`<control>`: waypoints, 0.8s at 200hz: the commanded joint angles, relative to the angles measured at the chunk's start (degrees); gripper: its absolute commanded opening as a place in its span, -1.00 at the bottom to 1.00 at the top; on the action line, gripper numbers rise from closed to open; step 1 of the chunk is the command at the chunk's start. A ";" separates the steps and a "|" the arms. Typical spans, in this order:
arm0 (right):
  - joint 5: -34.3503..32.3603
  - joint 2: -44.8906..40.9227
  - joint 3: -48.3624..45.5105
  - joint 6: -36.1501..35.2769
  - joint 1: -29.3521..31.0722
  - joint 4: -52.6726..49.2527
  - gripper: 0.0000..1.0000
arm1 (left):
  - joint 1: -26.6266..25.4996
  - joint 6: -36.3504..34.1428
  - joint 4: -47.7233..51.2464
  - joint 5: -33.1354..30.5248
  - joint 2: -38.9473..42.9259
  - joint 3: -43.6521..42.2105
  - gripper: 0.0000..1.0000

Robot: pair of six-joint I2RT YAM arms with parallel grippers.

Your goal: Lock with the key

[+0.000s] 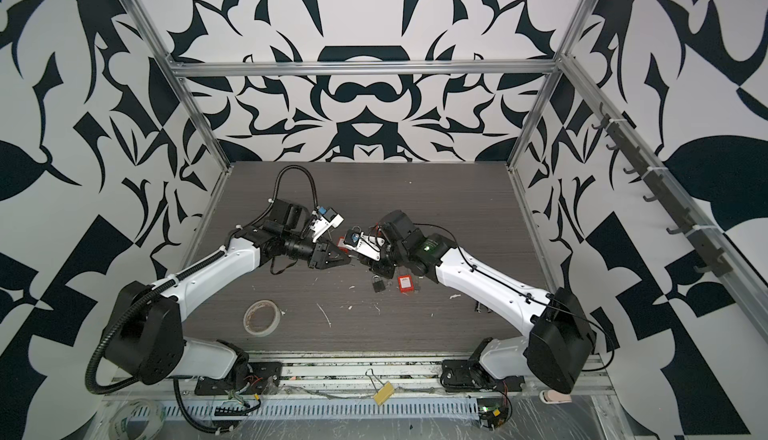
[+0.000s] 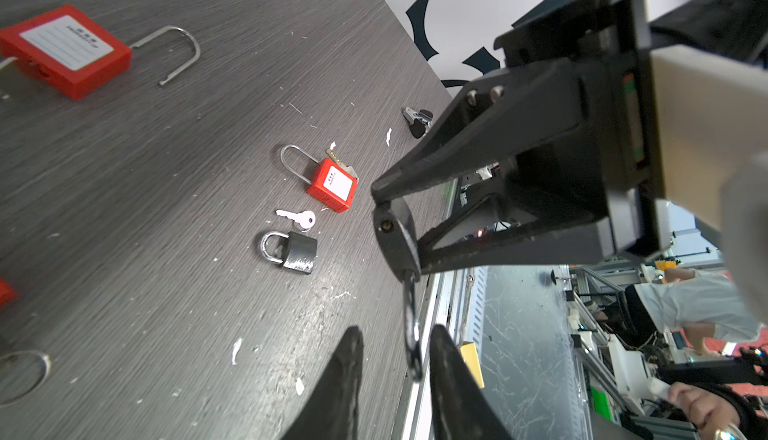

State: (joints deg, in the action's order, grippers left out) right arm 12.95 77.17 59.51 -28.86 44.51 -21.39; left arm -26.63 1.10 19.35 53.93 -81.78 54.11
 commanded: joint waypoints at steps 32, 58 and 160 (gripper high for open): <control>-0.90 -1.69 0.77 -0.44 0.44 2.29 -0.78 | -0.25 -0.58 -0.08 3.71 -1.10 1.64 -0.63; -1.52 -1.67 0.95 -0.84 0.49 2.18 -0.79 | -0.20 -0.82 0.44 4.46 -1.49 1.86 -0.72; -0.42 -7.13 -2.34 -1.70 0.48 2.55 0.27 | -0.66 -5.36 -0.67 4.71 2.40 2.91 -1.00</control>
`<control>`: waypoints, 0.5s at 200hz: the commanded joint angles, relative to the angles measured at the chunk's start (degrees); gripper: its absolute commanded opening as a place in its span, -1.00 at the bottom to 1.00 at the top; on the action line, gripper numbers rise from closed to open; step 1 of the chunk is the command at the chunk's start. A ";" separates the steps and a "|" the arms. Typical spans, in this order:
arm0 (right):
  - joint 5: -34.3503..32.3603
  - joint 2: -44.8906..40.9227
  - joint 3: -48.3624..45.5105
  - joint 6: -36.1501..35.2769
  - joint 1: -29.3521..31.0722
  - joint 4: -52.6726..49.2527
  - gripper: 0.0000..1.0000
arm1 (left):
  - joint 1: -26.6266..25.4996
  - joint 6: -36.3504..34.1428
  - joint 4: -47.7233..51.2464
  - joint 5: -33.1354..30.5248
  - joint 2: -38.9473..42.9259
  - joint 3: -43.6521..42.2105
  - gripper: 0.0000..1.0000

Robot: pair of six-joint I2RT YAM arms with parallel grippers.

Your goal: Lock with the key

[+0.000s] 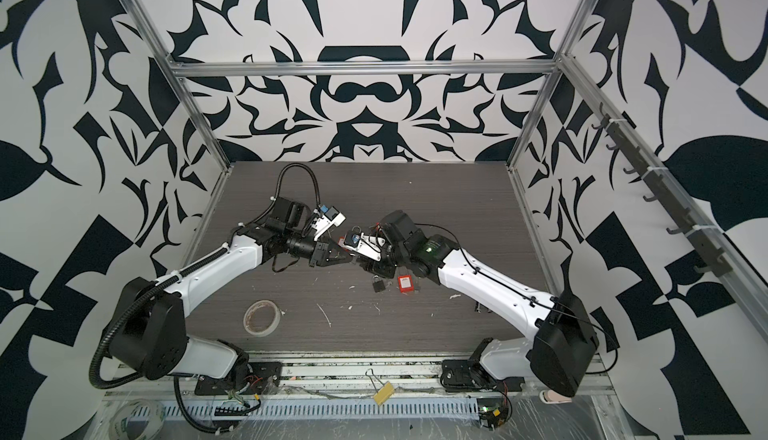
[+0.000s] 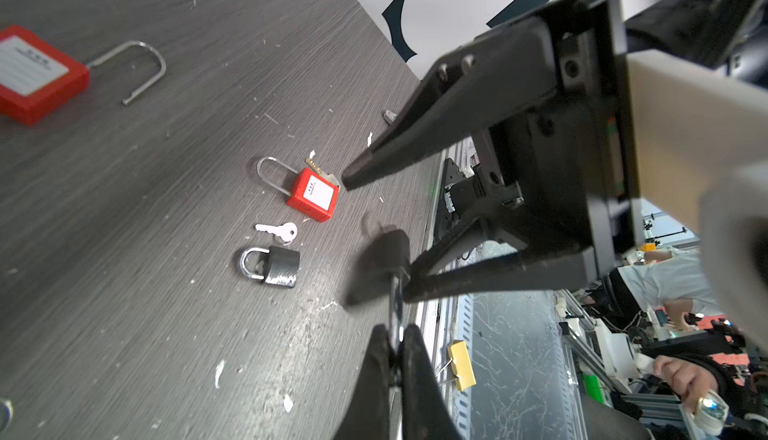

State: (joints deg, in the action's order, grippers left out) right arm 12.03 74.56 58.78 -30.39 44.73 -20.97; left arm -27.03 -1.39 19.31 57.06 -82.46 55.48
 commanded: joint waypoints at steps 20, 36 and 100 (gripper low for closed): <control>1.08 -6.41 -2.32 0.00 0.27 0.15 0.26 | -0.39 -3.76 -2.04 1.38 4.68 1.09 -1.00; 3.50 -6.89 -1.88 0.74 0.27 -1.74 0.20 | -0.62 -4.95 -2.95 1.71 5.72 0.69 -1.00; 8.46 -4.70 1.85 2.97 0.27 -5.37 -0.15 | -3.08 -12.73 -3.77 0.78 8.98 -0.81 -1.00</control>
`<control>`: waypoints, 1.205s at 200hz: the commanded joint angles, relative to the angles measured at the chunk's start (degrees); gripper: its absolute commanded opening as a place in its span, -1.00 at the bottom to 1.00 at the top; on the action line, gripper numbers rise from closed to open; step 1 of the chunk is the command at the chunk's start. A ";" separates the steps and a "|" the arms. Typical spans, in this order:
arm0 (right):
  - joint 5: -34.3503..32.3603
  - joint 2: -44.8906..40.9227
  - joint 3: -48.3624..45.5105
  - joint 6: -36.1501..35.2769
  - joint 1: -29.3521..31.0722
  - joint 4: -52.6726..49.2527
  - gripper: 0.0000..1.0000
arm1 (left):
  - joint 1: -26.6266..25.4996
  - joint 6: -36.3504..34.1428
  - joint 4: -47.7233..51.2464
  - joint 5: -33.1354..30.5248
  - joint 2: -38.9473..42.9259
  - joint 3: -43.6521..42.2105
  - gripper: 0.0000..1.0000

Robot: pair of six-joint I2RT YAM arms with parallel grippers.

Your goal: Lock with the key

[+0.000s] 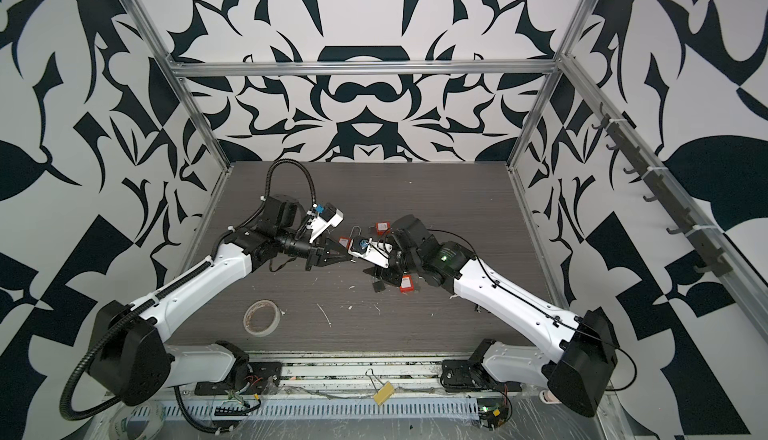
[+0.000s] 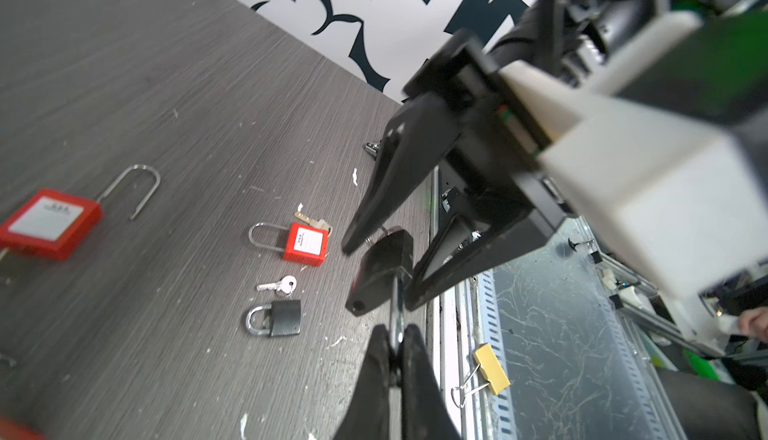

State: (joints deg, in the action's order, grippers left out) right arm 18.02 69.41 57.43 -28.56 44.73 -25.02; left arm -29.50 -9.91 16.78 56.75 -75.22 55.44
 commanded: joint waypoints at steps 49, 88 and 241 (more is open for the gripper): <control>4.50 -0.63 3.98 1.47 0.27 -1.77 -0.50 | -1.25 -6.76 -1.23 0.28 3.76 -1.31 -1.00; 8.87 -1.61 4.72 2.98 0.24 -3.87 -0.51 | -1.91 -9.46 -1.22 -0.27 4.64 -1.61 -1.00; 2.11 -2.10 7.68 2.23 0.27 -6.99 -0.40 | -3.69 -12.12 -1.31 -1.75 6.05 -2.27 -1.00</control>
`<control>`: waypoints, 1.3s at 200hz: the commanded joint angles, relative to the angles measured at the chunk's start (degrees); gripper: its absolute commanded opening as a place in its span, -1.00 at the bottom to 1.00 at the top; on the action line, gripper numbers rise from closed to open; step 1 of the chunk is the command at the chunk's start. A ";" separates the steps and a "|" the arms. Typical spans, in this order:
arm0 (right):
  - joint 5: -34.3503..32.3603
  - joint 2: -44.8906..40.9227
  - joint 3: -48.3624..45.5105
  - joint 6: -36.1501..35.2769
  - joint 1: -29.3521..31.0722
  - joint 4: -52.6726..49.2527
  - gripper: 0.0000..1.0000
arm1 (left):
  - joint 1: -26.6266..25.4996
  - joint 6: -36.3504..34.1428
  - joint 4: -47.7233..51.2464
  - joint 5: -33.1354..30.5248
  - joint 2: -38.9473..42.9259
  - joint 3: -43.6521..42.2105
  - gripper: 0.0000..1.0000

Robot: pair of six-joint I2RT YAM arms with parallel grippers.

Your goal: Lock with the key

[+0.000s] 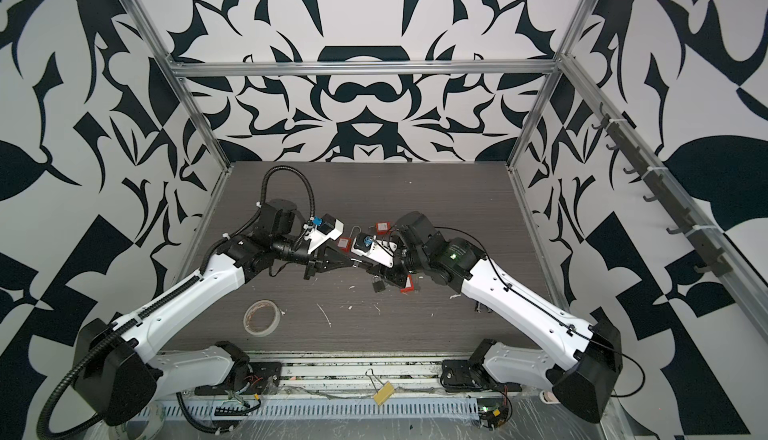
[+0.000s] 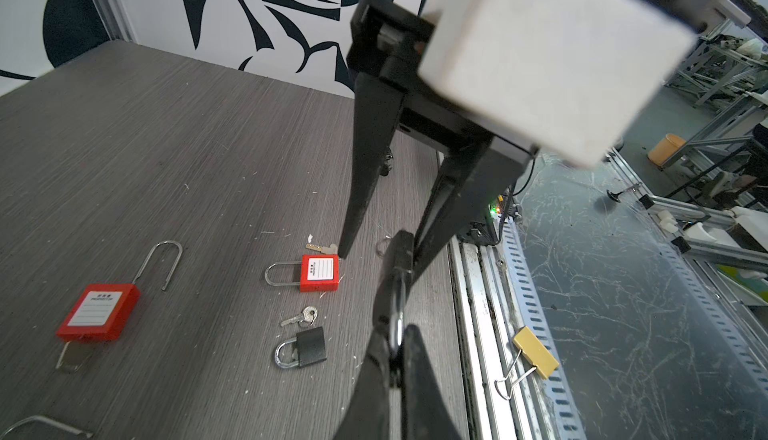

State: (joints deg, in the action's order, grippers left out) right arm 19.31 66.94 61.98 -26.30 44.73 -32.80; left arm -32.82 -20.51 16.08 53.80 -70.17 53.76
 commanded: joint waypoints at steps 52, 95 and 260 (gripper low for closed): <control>5.80 1.34 3.72 0.22 0.27 -0.73 -0.65 | -0.41 -3.14 -0.44 0.77 1.40 -0.68 -1.00; 9.14 0.88 3.61 1.41 0.25 -1.47 -0.76 | -0.63 -8.32 -0.26 1.04 2.38 -1.18 -1.00; 14.29 1.11 3.84 4.42 0.18 8.67 -0.95 | -6.73 -11.70 -5.95 -1.75 3.75 -6.32 -1.00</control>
State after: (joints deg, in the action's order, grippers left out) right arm 28.64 68.58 63.48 -23.97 44.73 -37.08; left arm -36.88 -31.09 11.49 50.76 -66.92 49.30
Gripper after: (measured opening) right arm 0.171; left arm 0.075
